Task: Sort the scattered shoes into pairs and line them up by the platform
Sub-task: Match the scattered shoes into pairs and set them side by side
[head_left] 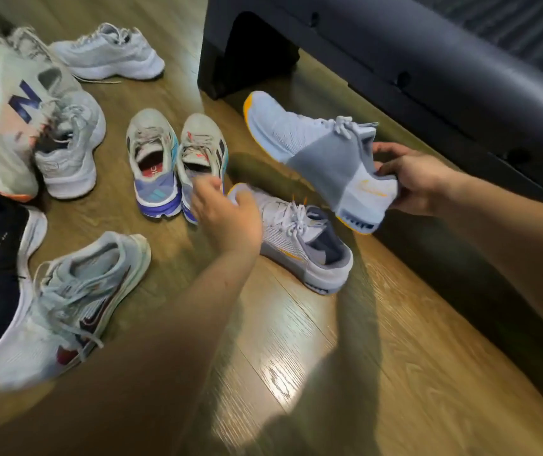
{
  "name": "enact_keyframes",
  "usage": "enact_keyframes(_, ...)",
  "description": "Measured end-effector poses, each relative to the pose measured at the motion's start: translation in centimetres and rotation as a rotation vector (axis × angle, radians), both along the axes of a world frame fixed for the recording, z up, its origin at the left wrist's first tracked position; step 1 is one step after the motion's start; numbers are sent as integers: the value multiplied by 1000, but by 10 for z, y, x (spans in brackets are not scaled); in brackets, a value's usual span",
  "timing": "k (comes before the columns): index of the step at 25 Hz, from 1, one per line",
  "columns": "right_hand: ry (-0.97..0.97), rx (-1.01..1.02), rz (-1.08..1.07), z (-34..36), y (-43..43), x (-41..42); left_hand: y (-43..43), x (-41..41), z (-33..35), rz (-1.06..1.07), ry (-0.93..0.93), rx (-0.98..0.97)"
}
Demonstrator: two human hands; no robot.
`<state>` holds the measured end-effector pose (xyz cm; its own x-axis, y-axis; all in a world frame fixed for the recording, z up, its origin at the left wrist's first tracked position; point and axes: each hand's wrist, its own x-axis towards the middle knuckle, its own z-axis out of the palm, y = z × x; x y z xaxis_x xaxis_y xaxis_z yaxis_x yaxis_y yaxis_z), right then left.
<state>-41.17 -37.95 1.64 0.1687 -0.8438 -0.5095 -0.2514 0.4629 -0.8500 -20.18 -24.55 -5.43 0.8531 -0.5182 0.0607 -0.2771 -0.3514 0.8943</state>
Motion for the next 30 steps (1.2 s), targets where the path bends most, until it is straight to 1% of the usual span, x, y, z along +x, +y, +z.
enact_keyframes(1, 49, -68, -57, -4, 0, 4, 3, -8, -9, -105, 194, 175)
enact_keyframes(2, 153, -151, -95, -8, 1, 7, 7, -22, -17, -248, 385, 345)
enact_keyframes(3, 283, -228, -104, -16, 2, 7, 12, -37, -23, -382, 544, 448)
enact_keyframes(4, 408, -280, -78, -26, 5, 4, 14, -50, -26, -463, 644, 479)
enact_keyframes(5, 505, -290, -47, -36, 10, -1, 12, -60, -29, -485, 656, 488)
enact_keyframes(6, 567, -263, -30, -44, 16, -5, 8, -64, -30, -482, 622, 499)
enact_keyframes(8, 607, -193, -15, -58, 31, -12, 1, -58, -26, -500, 514, 535)
enact_keyframes(9, 595, -140, 20, -63, 37, -13, 1, -52, -26, -518, 441, 551)
enact_keyframes(12, 537, 104, 223, -74, 52, -17, 12, -28, -34, -552, 174, 560)
enact_keyframes(14, 555, 199, 266, -72, 52, -20, 21, -11, -40, -552, 100, 537)
enact_keyframes(18, 583, 144, 228, -75, 61, -1, 24, 1, -45, -561, 59, 543)
enact_keyframes(21, 542, 146, 177, -89, 83, 27, 18, 3, -44, -579, 116, 554)
enact_keyframes(23, 532, 152, 173, -85, 81, 18, 18, 10, -42, -577, 143, 510)
enact_keyframes(26, 618, 132, 150, -74, 68, -13, 24, 20, -47, -565, 56, 475)
enact_keyframes(28, 665, 167, 196, -75, 74, -6, 23, 16, -45, -575, 77, 485)
enact_keyframes(30, 626, 237, 282, -78, 85, 12, 17, 8, -37, -606, 79, 547)
